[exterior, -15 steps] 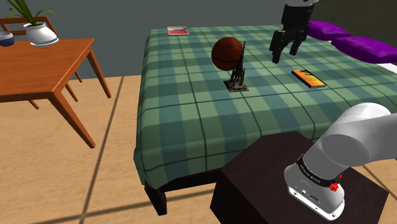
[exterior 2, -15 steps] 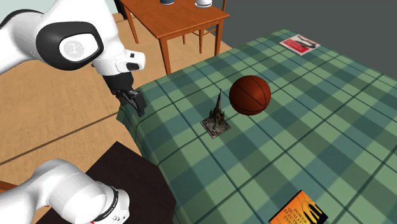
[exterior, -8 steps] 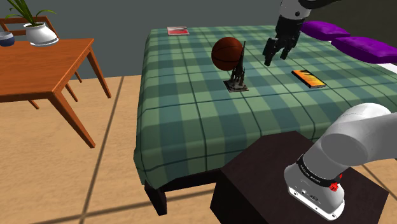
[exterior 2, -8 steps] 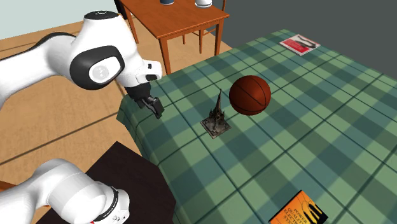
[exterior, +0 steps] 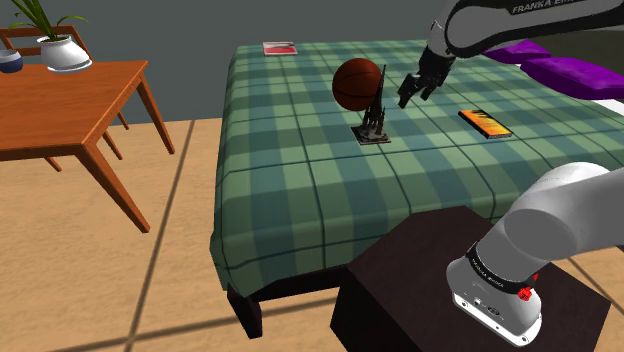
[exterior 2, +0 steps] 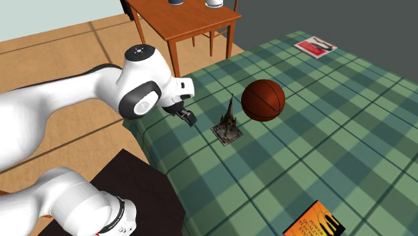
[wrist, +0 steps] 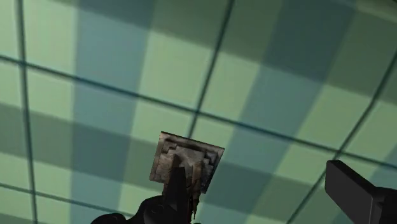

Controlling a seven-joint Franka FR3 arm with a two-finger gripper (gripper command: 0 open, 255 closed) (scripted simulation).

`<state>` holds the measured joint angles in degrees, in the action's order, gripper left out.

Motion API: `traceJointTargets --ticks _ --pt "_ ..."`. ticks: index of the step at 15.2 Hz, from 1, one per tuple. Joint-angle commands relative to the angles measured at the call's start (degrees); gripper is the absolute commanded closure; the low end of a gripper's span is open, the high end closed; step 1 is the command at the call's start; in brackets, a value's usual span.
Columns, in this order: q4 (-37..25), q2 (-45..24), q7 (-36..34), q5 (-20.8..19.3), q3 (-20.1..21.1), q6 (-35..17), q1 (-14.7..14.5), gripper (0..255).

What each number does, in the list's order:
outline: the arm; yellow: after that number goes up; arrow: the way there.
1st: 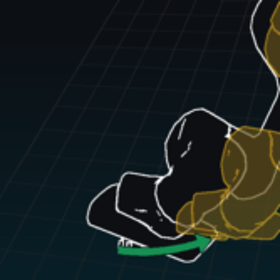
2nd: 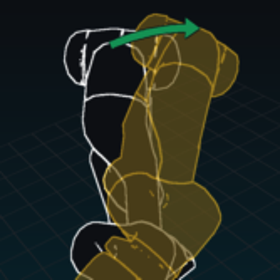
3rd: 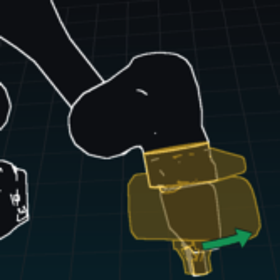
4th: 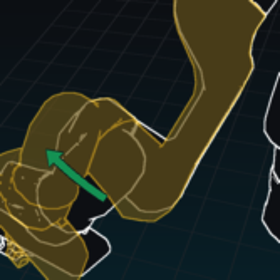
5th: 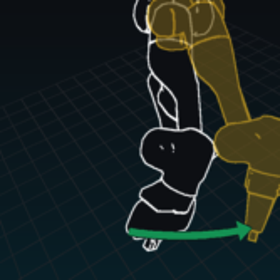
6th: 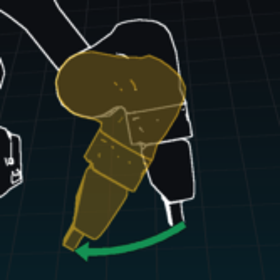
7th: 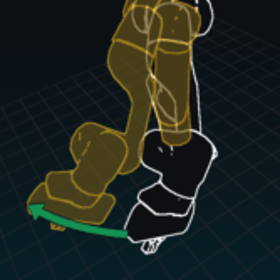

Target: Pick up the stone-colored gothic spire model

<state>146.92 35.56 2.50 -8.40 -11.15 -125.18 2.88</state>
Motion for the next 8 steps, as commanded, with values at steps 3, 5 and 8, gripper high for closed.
traceJointTargets --ticks 3,5,8 --pt "0.61 -6.21 3.40 1.05 -4.22 -13.00 -0.65 0" --pt "0.16 -9.97 5.68 2.62 -6.59 -19.15 -1.71 0" --pt "-1.41 -16.04 10.56 7.08 -10.92 -27.78 -4.69 0"
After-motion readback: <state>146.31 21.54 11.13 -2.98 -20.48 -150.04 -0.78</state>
